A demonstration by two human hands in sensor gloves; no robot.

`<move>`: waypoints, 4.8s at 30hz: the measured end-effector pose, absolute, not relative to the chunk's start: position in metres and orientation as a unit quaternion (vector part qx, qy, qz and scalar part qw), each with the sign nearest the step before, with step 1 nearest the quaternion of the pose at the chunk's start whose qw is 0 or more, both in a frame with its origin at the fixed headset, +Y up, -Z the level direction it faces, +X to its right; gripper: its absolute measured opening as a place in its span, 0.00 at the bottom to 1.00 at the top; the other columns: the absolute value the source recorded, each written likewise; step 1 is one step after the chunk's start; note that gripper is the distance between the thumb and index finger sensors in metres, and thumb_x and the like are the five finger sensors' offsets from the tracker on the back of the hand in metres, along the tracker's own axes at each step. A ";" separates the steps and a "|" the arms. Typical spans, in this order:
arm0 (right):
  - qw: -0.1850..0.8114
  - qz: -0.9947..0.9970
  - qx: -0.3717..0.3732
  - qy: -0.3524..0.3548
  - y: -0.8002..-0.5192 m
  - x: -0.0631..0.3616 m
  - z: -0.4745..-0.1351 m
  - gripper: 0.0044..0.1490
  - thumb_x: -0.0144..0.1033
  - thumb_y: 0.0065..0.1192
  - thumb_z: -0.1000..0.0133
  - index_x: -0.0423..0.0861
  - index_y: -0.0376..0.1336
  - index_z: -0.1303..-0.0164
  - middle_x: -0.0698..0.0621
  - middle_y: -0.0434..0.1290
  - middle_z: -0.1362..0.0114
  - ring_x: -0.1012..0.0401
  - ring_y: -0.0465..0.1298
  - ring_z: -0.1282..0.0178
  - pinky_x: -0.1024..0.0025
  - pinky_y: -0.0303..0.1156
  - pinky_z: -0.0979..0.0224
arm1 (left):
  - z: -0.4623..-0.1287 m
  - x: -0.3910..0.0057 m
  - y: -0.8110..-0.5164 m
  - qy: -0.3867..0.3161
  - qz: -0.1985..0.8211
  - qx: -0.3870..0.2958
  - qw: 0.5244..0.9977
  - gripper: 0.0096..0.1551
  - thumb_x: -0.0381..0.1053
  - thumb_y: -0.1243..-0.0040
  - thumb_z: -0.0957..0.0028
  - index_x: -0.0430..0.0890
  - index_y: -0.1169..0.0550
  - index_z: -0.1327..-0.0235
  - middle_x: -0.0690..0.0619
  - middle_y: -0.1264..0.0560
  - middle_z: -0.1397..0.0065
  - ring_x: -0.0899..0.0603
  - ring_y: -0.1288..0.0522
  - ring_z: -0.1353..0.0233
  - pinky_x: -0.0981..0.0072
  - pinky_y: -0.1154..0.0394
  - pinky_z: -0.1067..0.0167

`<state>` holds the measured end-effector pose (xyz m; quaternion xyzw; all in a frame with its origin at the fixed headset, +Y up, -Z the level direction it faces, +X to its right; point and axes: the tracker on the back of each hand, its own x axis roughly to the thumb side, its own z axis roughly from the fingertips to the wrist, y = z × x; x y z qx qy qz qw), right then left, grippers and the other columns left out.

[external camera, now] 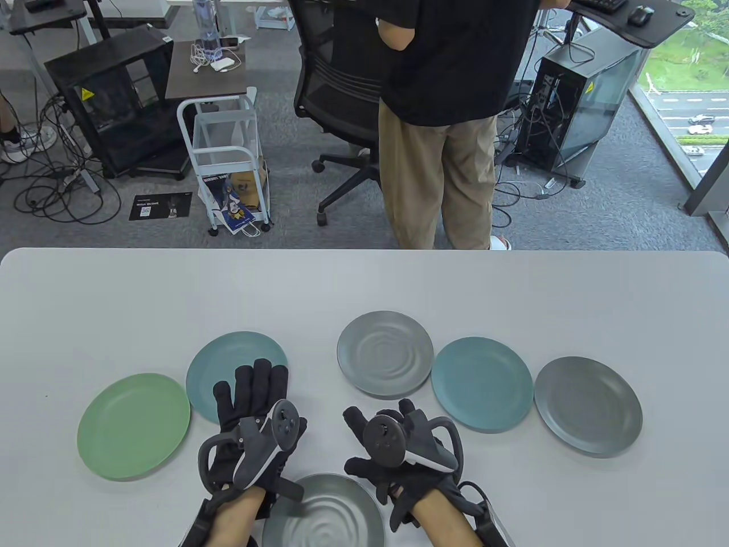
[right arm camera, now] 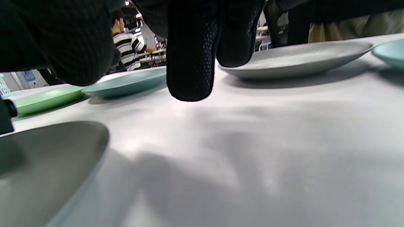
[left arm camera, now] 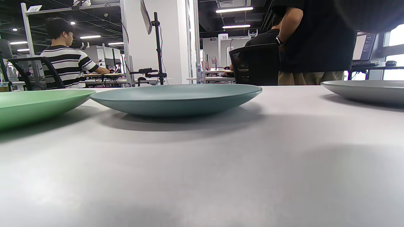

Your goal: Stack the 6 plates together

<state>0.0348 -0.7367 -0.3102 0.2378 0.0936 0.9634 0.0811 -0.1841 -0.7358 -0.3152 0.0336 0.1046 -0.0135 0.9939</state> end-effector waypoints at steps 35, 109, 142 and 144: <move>0.057 0.941 0.275 0.190 -0.761 0.010 -0.306 0.39 0.49 0.67 0.45 0.56 0.55 0.24 0.60 0.79 0.45 0.55 0.65 0.24 0.43 0.47 0.17 | -0.317 -0.189 -0.739 0.119 -0.011 0.012 0.993 0.59 0.77 0.46 0.66 0.70 0.61 0.28 0.69 0.66 0.16 0.53 0.67 0.13 0.48 0.72 0.18; 0.193 0.978 0.058 0.057 -0.760 0.094 -0.338 0.29 0.41 0.51 0.41 0.50 0.59 0.28 0.58 0.77 0.43 0.54 0.67 0.31 0.42 0.48 0.18 | -0.319 -0.193 -0.741 0.120 0.007 -0.003 0.993 0.58 0.77 0.46 0.66 0.69 0.59 0.27 0.68 0.64 0.15 0.52 0.64 0.12 0.47 0.71 0.18; 0.009 0.996 -0.084 0.015 -0.748 0.152 -0.344 0.41 0.58 0.65 0.45 0.56 0.55 0.23 0.54 0.69 0.22 0.50 0.60 0.19 0.42 0.44 0.17 | -0.320 -0.192 -0.742 0.118 0.005 -0.009 0.993 0.57 0.77 0.46 0.66 0.69 0.58 0.27 0.68 0.63 0.15 0.52 0.64 0.12 0.47 0.71 0.18; 0.008 0.995 -0.094 0.029 -0.752 0.156 -0.346 0.41 0.58 0.65 0.45 0.56 0.55 0.24 0.53 0.68 0.21 0.50 0.60 0.19 0.42 0.44 0.17 | -0.320 -0.192 -0.743 0.118 0.004 -0.010 0.993 0.57 0.77 0.46 0.66 0.69 0.58 0.27 0.68 0.63 0.15 0.52 0.64 0.12 0.47 0.71 0.18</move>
